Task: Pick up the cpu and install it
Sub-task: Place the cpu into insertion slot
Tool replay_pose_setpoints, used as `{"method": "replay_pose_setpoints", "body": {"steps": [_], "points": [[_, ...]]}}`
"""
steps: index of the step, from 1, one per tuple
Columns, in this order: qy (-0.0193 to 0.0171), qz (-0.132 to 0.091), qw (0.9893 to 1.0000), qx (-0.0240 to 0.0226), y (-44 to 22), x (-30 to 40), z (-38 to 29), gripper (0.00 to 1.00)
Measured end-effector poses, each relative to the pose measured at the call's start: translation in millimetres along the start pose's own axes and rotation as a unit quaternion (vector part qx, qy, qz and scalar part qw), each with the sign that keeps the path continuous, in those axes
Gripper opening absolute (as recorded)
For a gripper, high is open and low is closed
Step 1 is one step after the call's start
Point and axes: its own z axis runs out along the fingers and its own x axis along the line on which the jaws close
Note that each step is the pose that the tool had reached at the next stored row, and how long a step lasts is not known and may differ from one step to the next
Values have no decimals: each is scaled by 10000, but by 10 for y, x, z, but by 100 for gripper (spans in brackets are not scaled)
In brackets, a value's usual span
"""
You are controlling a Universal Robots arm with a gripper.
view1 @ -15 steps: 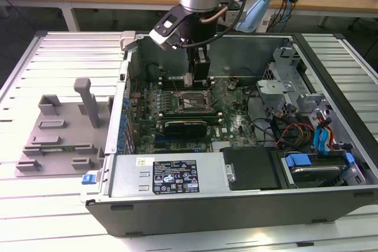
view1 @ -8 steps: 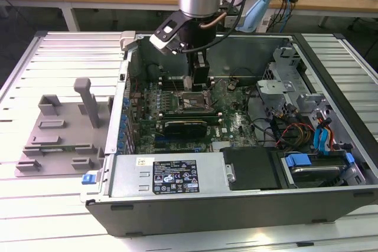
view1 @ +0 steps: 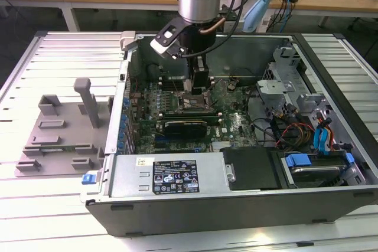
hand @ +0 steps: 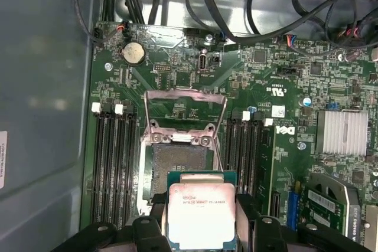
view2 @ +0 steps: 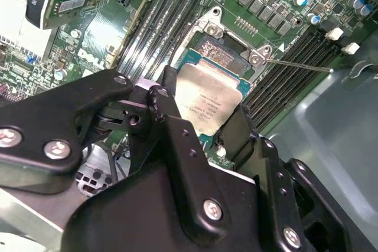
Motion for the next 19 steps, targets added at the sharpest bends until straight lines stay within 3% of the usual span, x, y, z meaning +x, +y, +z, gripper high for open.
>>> {"method": "replay_pose_setpoints", "body": {"steps": [5,9,19], "points": [[1,35,10000,2,10,11,137,55],[2,42,10000,2,21,33,168,55],[-2,60,10000,4,22,97,357,55]]}}
